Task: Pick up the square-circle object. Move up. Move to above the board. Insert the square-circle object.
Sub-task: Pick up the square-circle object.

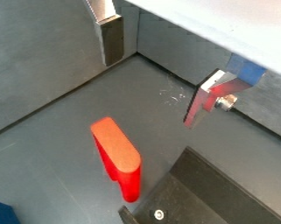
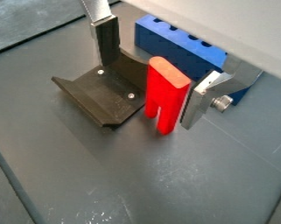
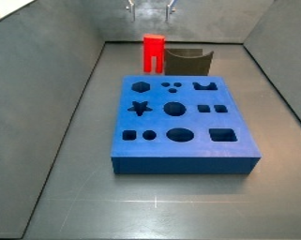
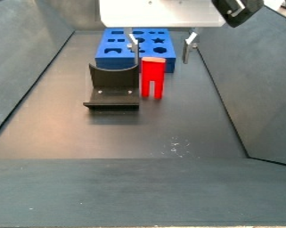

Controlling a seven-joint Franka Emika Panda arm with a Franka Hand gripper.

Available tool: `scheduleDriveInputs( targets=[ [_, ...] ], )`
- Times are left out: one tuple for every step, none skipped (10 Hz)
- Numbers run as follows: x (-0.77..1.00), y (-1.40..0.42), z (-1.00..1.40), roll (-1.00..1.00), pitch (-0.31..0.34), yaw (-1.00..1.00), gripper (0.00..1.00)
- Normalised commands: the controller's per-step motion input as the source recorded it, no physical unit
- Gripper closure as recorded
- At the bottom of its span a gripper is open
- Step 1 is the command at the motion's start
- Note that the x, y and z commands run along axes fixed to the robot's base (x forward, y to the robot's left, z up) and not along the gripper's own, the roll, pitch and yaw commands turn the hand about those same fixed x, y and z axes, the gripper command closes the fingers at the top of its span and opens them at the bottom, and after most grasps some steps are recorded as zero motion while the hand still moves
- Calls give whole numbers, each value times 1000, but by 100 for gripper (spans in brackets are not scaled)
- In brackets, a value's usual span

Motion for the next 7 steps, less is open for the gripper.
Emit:
scheduleDriveInputs(
  targets=[
    [97, -29, -160, 0, 0, -34, 0],
    [120, -134, -337, 17, 0, -23, 0],
    [29, -129, -260, 16, 0, 0, 0],
    [0, -63, -191, 0, 0, 0, 0],
    [0, -137, -120, 23, 0, 0, 0],
    [0, -237, -34, 86, 0, 0, 0],
    [51, -266, 0, 81, 0, 0, 0]
  ],
)
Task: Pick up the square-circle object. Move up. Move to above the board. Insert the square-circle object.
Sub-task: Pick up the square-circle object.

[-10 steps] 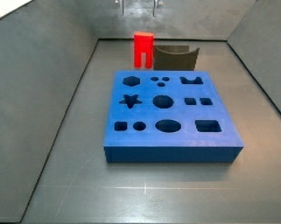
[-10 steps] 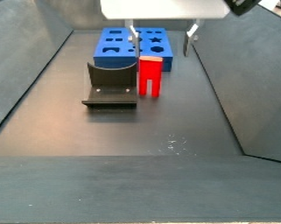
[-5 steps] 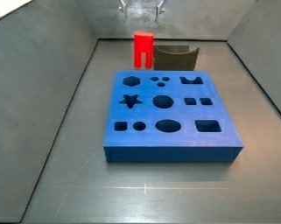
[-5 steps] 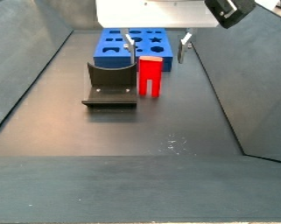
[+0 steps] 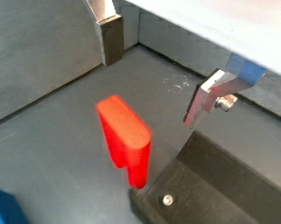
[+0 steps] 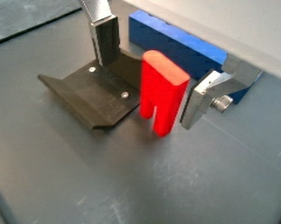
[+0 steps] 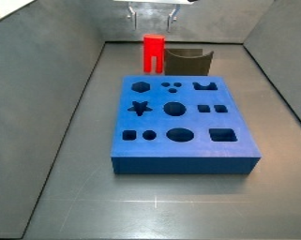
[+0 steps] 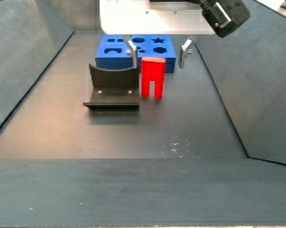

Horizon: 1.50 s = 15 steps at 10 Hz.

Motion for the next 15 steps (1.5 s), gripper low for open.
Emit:
scheduleDriveInputs(
  targets=[
    [174, -280, 0, 79, 20, 0, 0],
    [403, -203, 0, 13, 16, -54, 0],
    [509, -157, 0, 0, 21, -149, 0],
    [389, -123, 0, 9, 17, -123, 0],
    [234, -183, -94, 47, 7, -43, 0],
    [80, -243, -160, 79, 9, 0, 0],
    [20, -271, -169, 86, 9, 0, 0],
    [0, -206, -183, 51, 0, 0, 0],
    [0, -163, -177, 27, 0, 0, 0],
    [0, -91, -186, 14, 0, 0, 0],
    [0, -6, 0, 10, 27, 0, 0],
    [0, 0, 334, 63, 63, 0, 0],
    [-3, 51, 220, 23, 23, 0, 0],
    [-26, 69, 89, 0, 4, 0, 0],
    [-23, 0, 0, 23, 6, 0, 0]
  ],
)
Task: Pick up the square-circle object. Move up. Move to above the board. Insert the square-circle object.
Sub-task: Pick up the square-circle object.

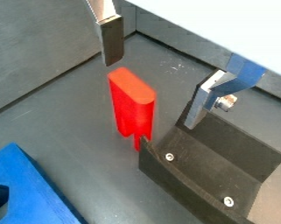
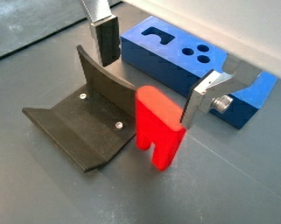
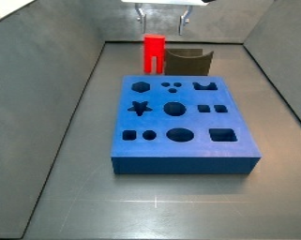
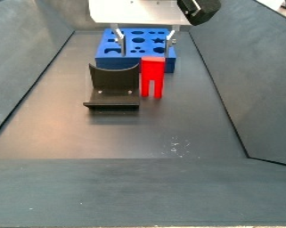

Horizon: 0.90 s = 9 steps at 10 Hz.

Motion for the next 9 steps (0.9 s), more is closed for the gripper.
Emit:
scheduleDriveInputs(
  targets=[
    [-40, 0, -91, 34, 0, 0, 0],
    [-97, 0, -271, 36, 0, 0, 0],
    [-74, 0, -234, 26, 0, 0, 0],
    [-63, 0, -206, 31, 0, 0, 0],
    [-37, 0, -191, 16, 0, 0, 0],
    [0, 0, -186, 7, 0, 0, 0],
    [0, 34, -206, 0, 0, 0, 0],
    [0, 106, -277, 0, 0, 0, 0],
    [-34, 160, -303, 0, 0, 29, 0]
  ],
)
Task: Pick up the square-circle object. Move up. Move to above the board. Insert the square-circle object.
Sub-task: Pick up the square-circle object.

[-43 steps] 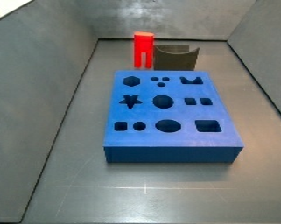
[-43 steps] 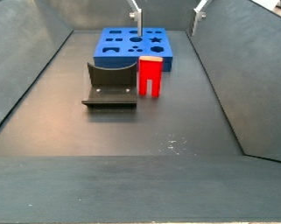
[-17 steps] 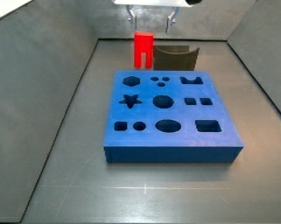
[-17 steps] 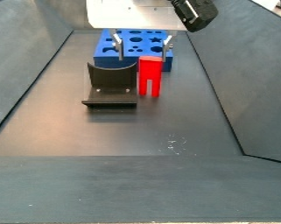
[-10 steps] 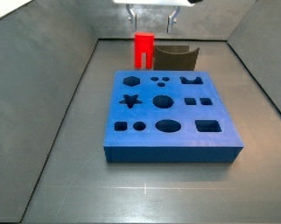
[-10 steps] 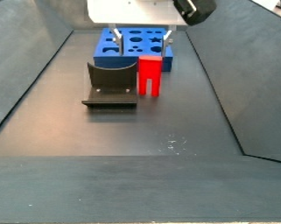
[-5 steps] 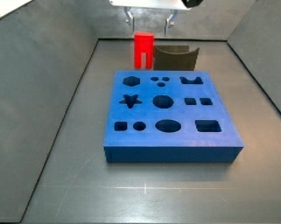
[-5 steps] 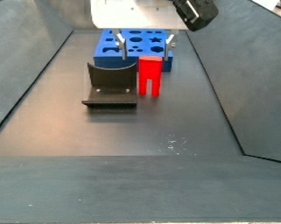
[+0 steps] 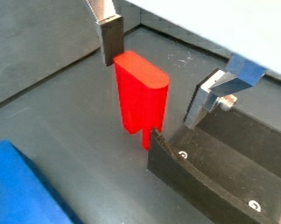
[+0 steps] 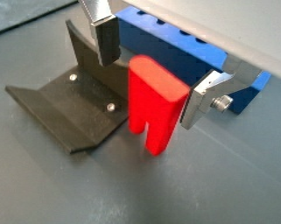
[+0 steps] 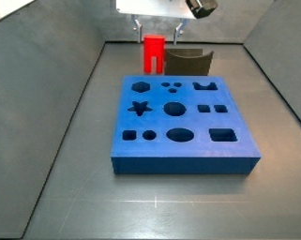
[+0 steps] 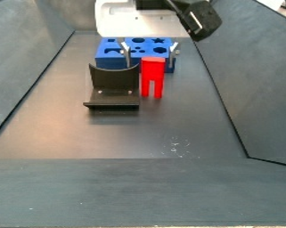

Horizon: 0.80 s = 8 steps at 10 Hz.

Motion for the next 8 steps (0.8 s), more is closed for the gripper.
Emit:
scheduleDriveInputs(
  targets=[
    [-43, 109, -291, 0, 0, 3, 0],
    [0, 49, -117, 0, 0, 0, 0],
    [-54, 3, 0, 0, 0, 0, 0],
    [-86, 0, -46, 0, 0, -63, 0],
    [-97, 0, -34, 0, 0, -54, 0],
    [-46, 0, 0, 0, 0, -37, 0],
    [0, 0, 0, 0, 0, 0, 100],
    [0, -103, 0, 64, 0, 23, 100]
  ],
)
